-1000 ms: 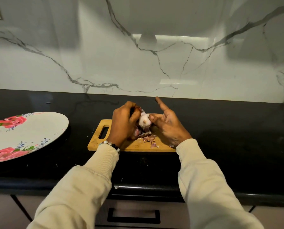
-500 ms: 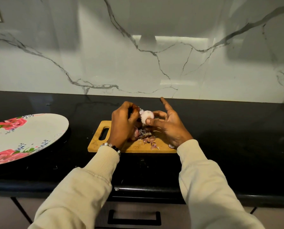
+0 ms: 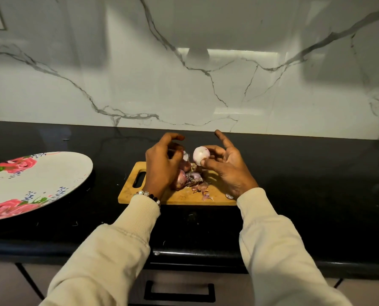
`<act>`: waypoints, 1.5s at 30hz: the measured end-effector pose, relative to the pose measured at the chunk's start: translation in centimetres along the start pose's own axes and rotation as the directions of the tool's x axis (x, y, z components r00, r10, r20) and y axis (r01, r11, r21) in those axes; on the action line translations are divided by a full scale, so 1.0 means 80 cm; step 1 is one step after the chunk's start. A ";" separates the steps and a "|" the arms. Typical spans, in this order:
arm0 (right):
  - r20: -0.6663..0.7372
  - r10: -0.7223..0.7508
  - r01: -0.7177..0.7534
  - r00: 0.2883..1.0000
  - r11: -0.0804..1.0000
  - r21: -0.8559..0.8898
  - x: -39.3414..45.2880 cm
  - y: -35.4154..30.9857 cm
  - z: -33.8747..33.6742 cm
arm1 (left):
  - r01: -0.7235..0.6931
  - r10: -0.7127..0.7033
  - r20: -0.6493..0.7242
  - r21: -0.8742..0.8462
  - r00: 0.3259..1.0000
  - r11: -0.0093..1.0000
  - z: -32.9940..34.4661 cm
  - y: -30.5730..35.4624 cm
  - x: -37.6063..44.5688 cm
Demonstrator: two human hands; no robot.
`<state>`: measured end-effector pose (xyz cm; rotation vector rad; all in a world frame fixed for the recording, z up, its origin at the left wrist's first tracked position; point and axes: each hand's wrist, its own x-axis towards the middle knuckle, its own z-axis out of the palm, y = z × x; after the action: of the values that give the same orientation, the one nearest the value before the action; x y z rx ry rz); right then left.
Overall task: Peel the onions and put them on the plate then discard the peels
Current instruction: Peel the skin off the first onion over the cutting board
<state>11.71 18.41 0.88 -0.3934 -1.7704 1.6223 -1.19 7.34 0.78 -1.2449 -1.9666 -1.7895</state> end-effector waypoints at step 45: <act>-0.001 0.072 -0.072 0.997 0.997 0.006 -0.004 -0.005 0.001 | 0.066 -0.041 0.216 -0.108 0.975 0.992 -0.002 0.009 -0.008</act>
<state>11.99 18.06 1.18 -0.4602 -1.7683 1.6763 -0.37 6.85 0.93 -1.4915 -2.0512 -1.8889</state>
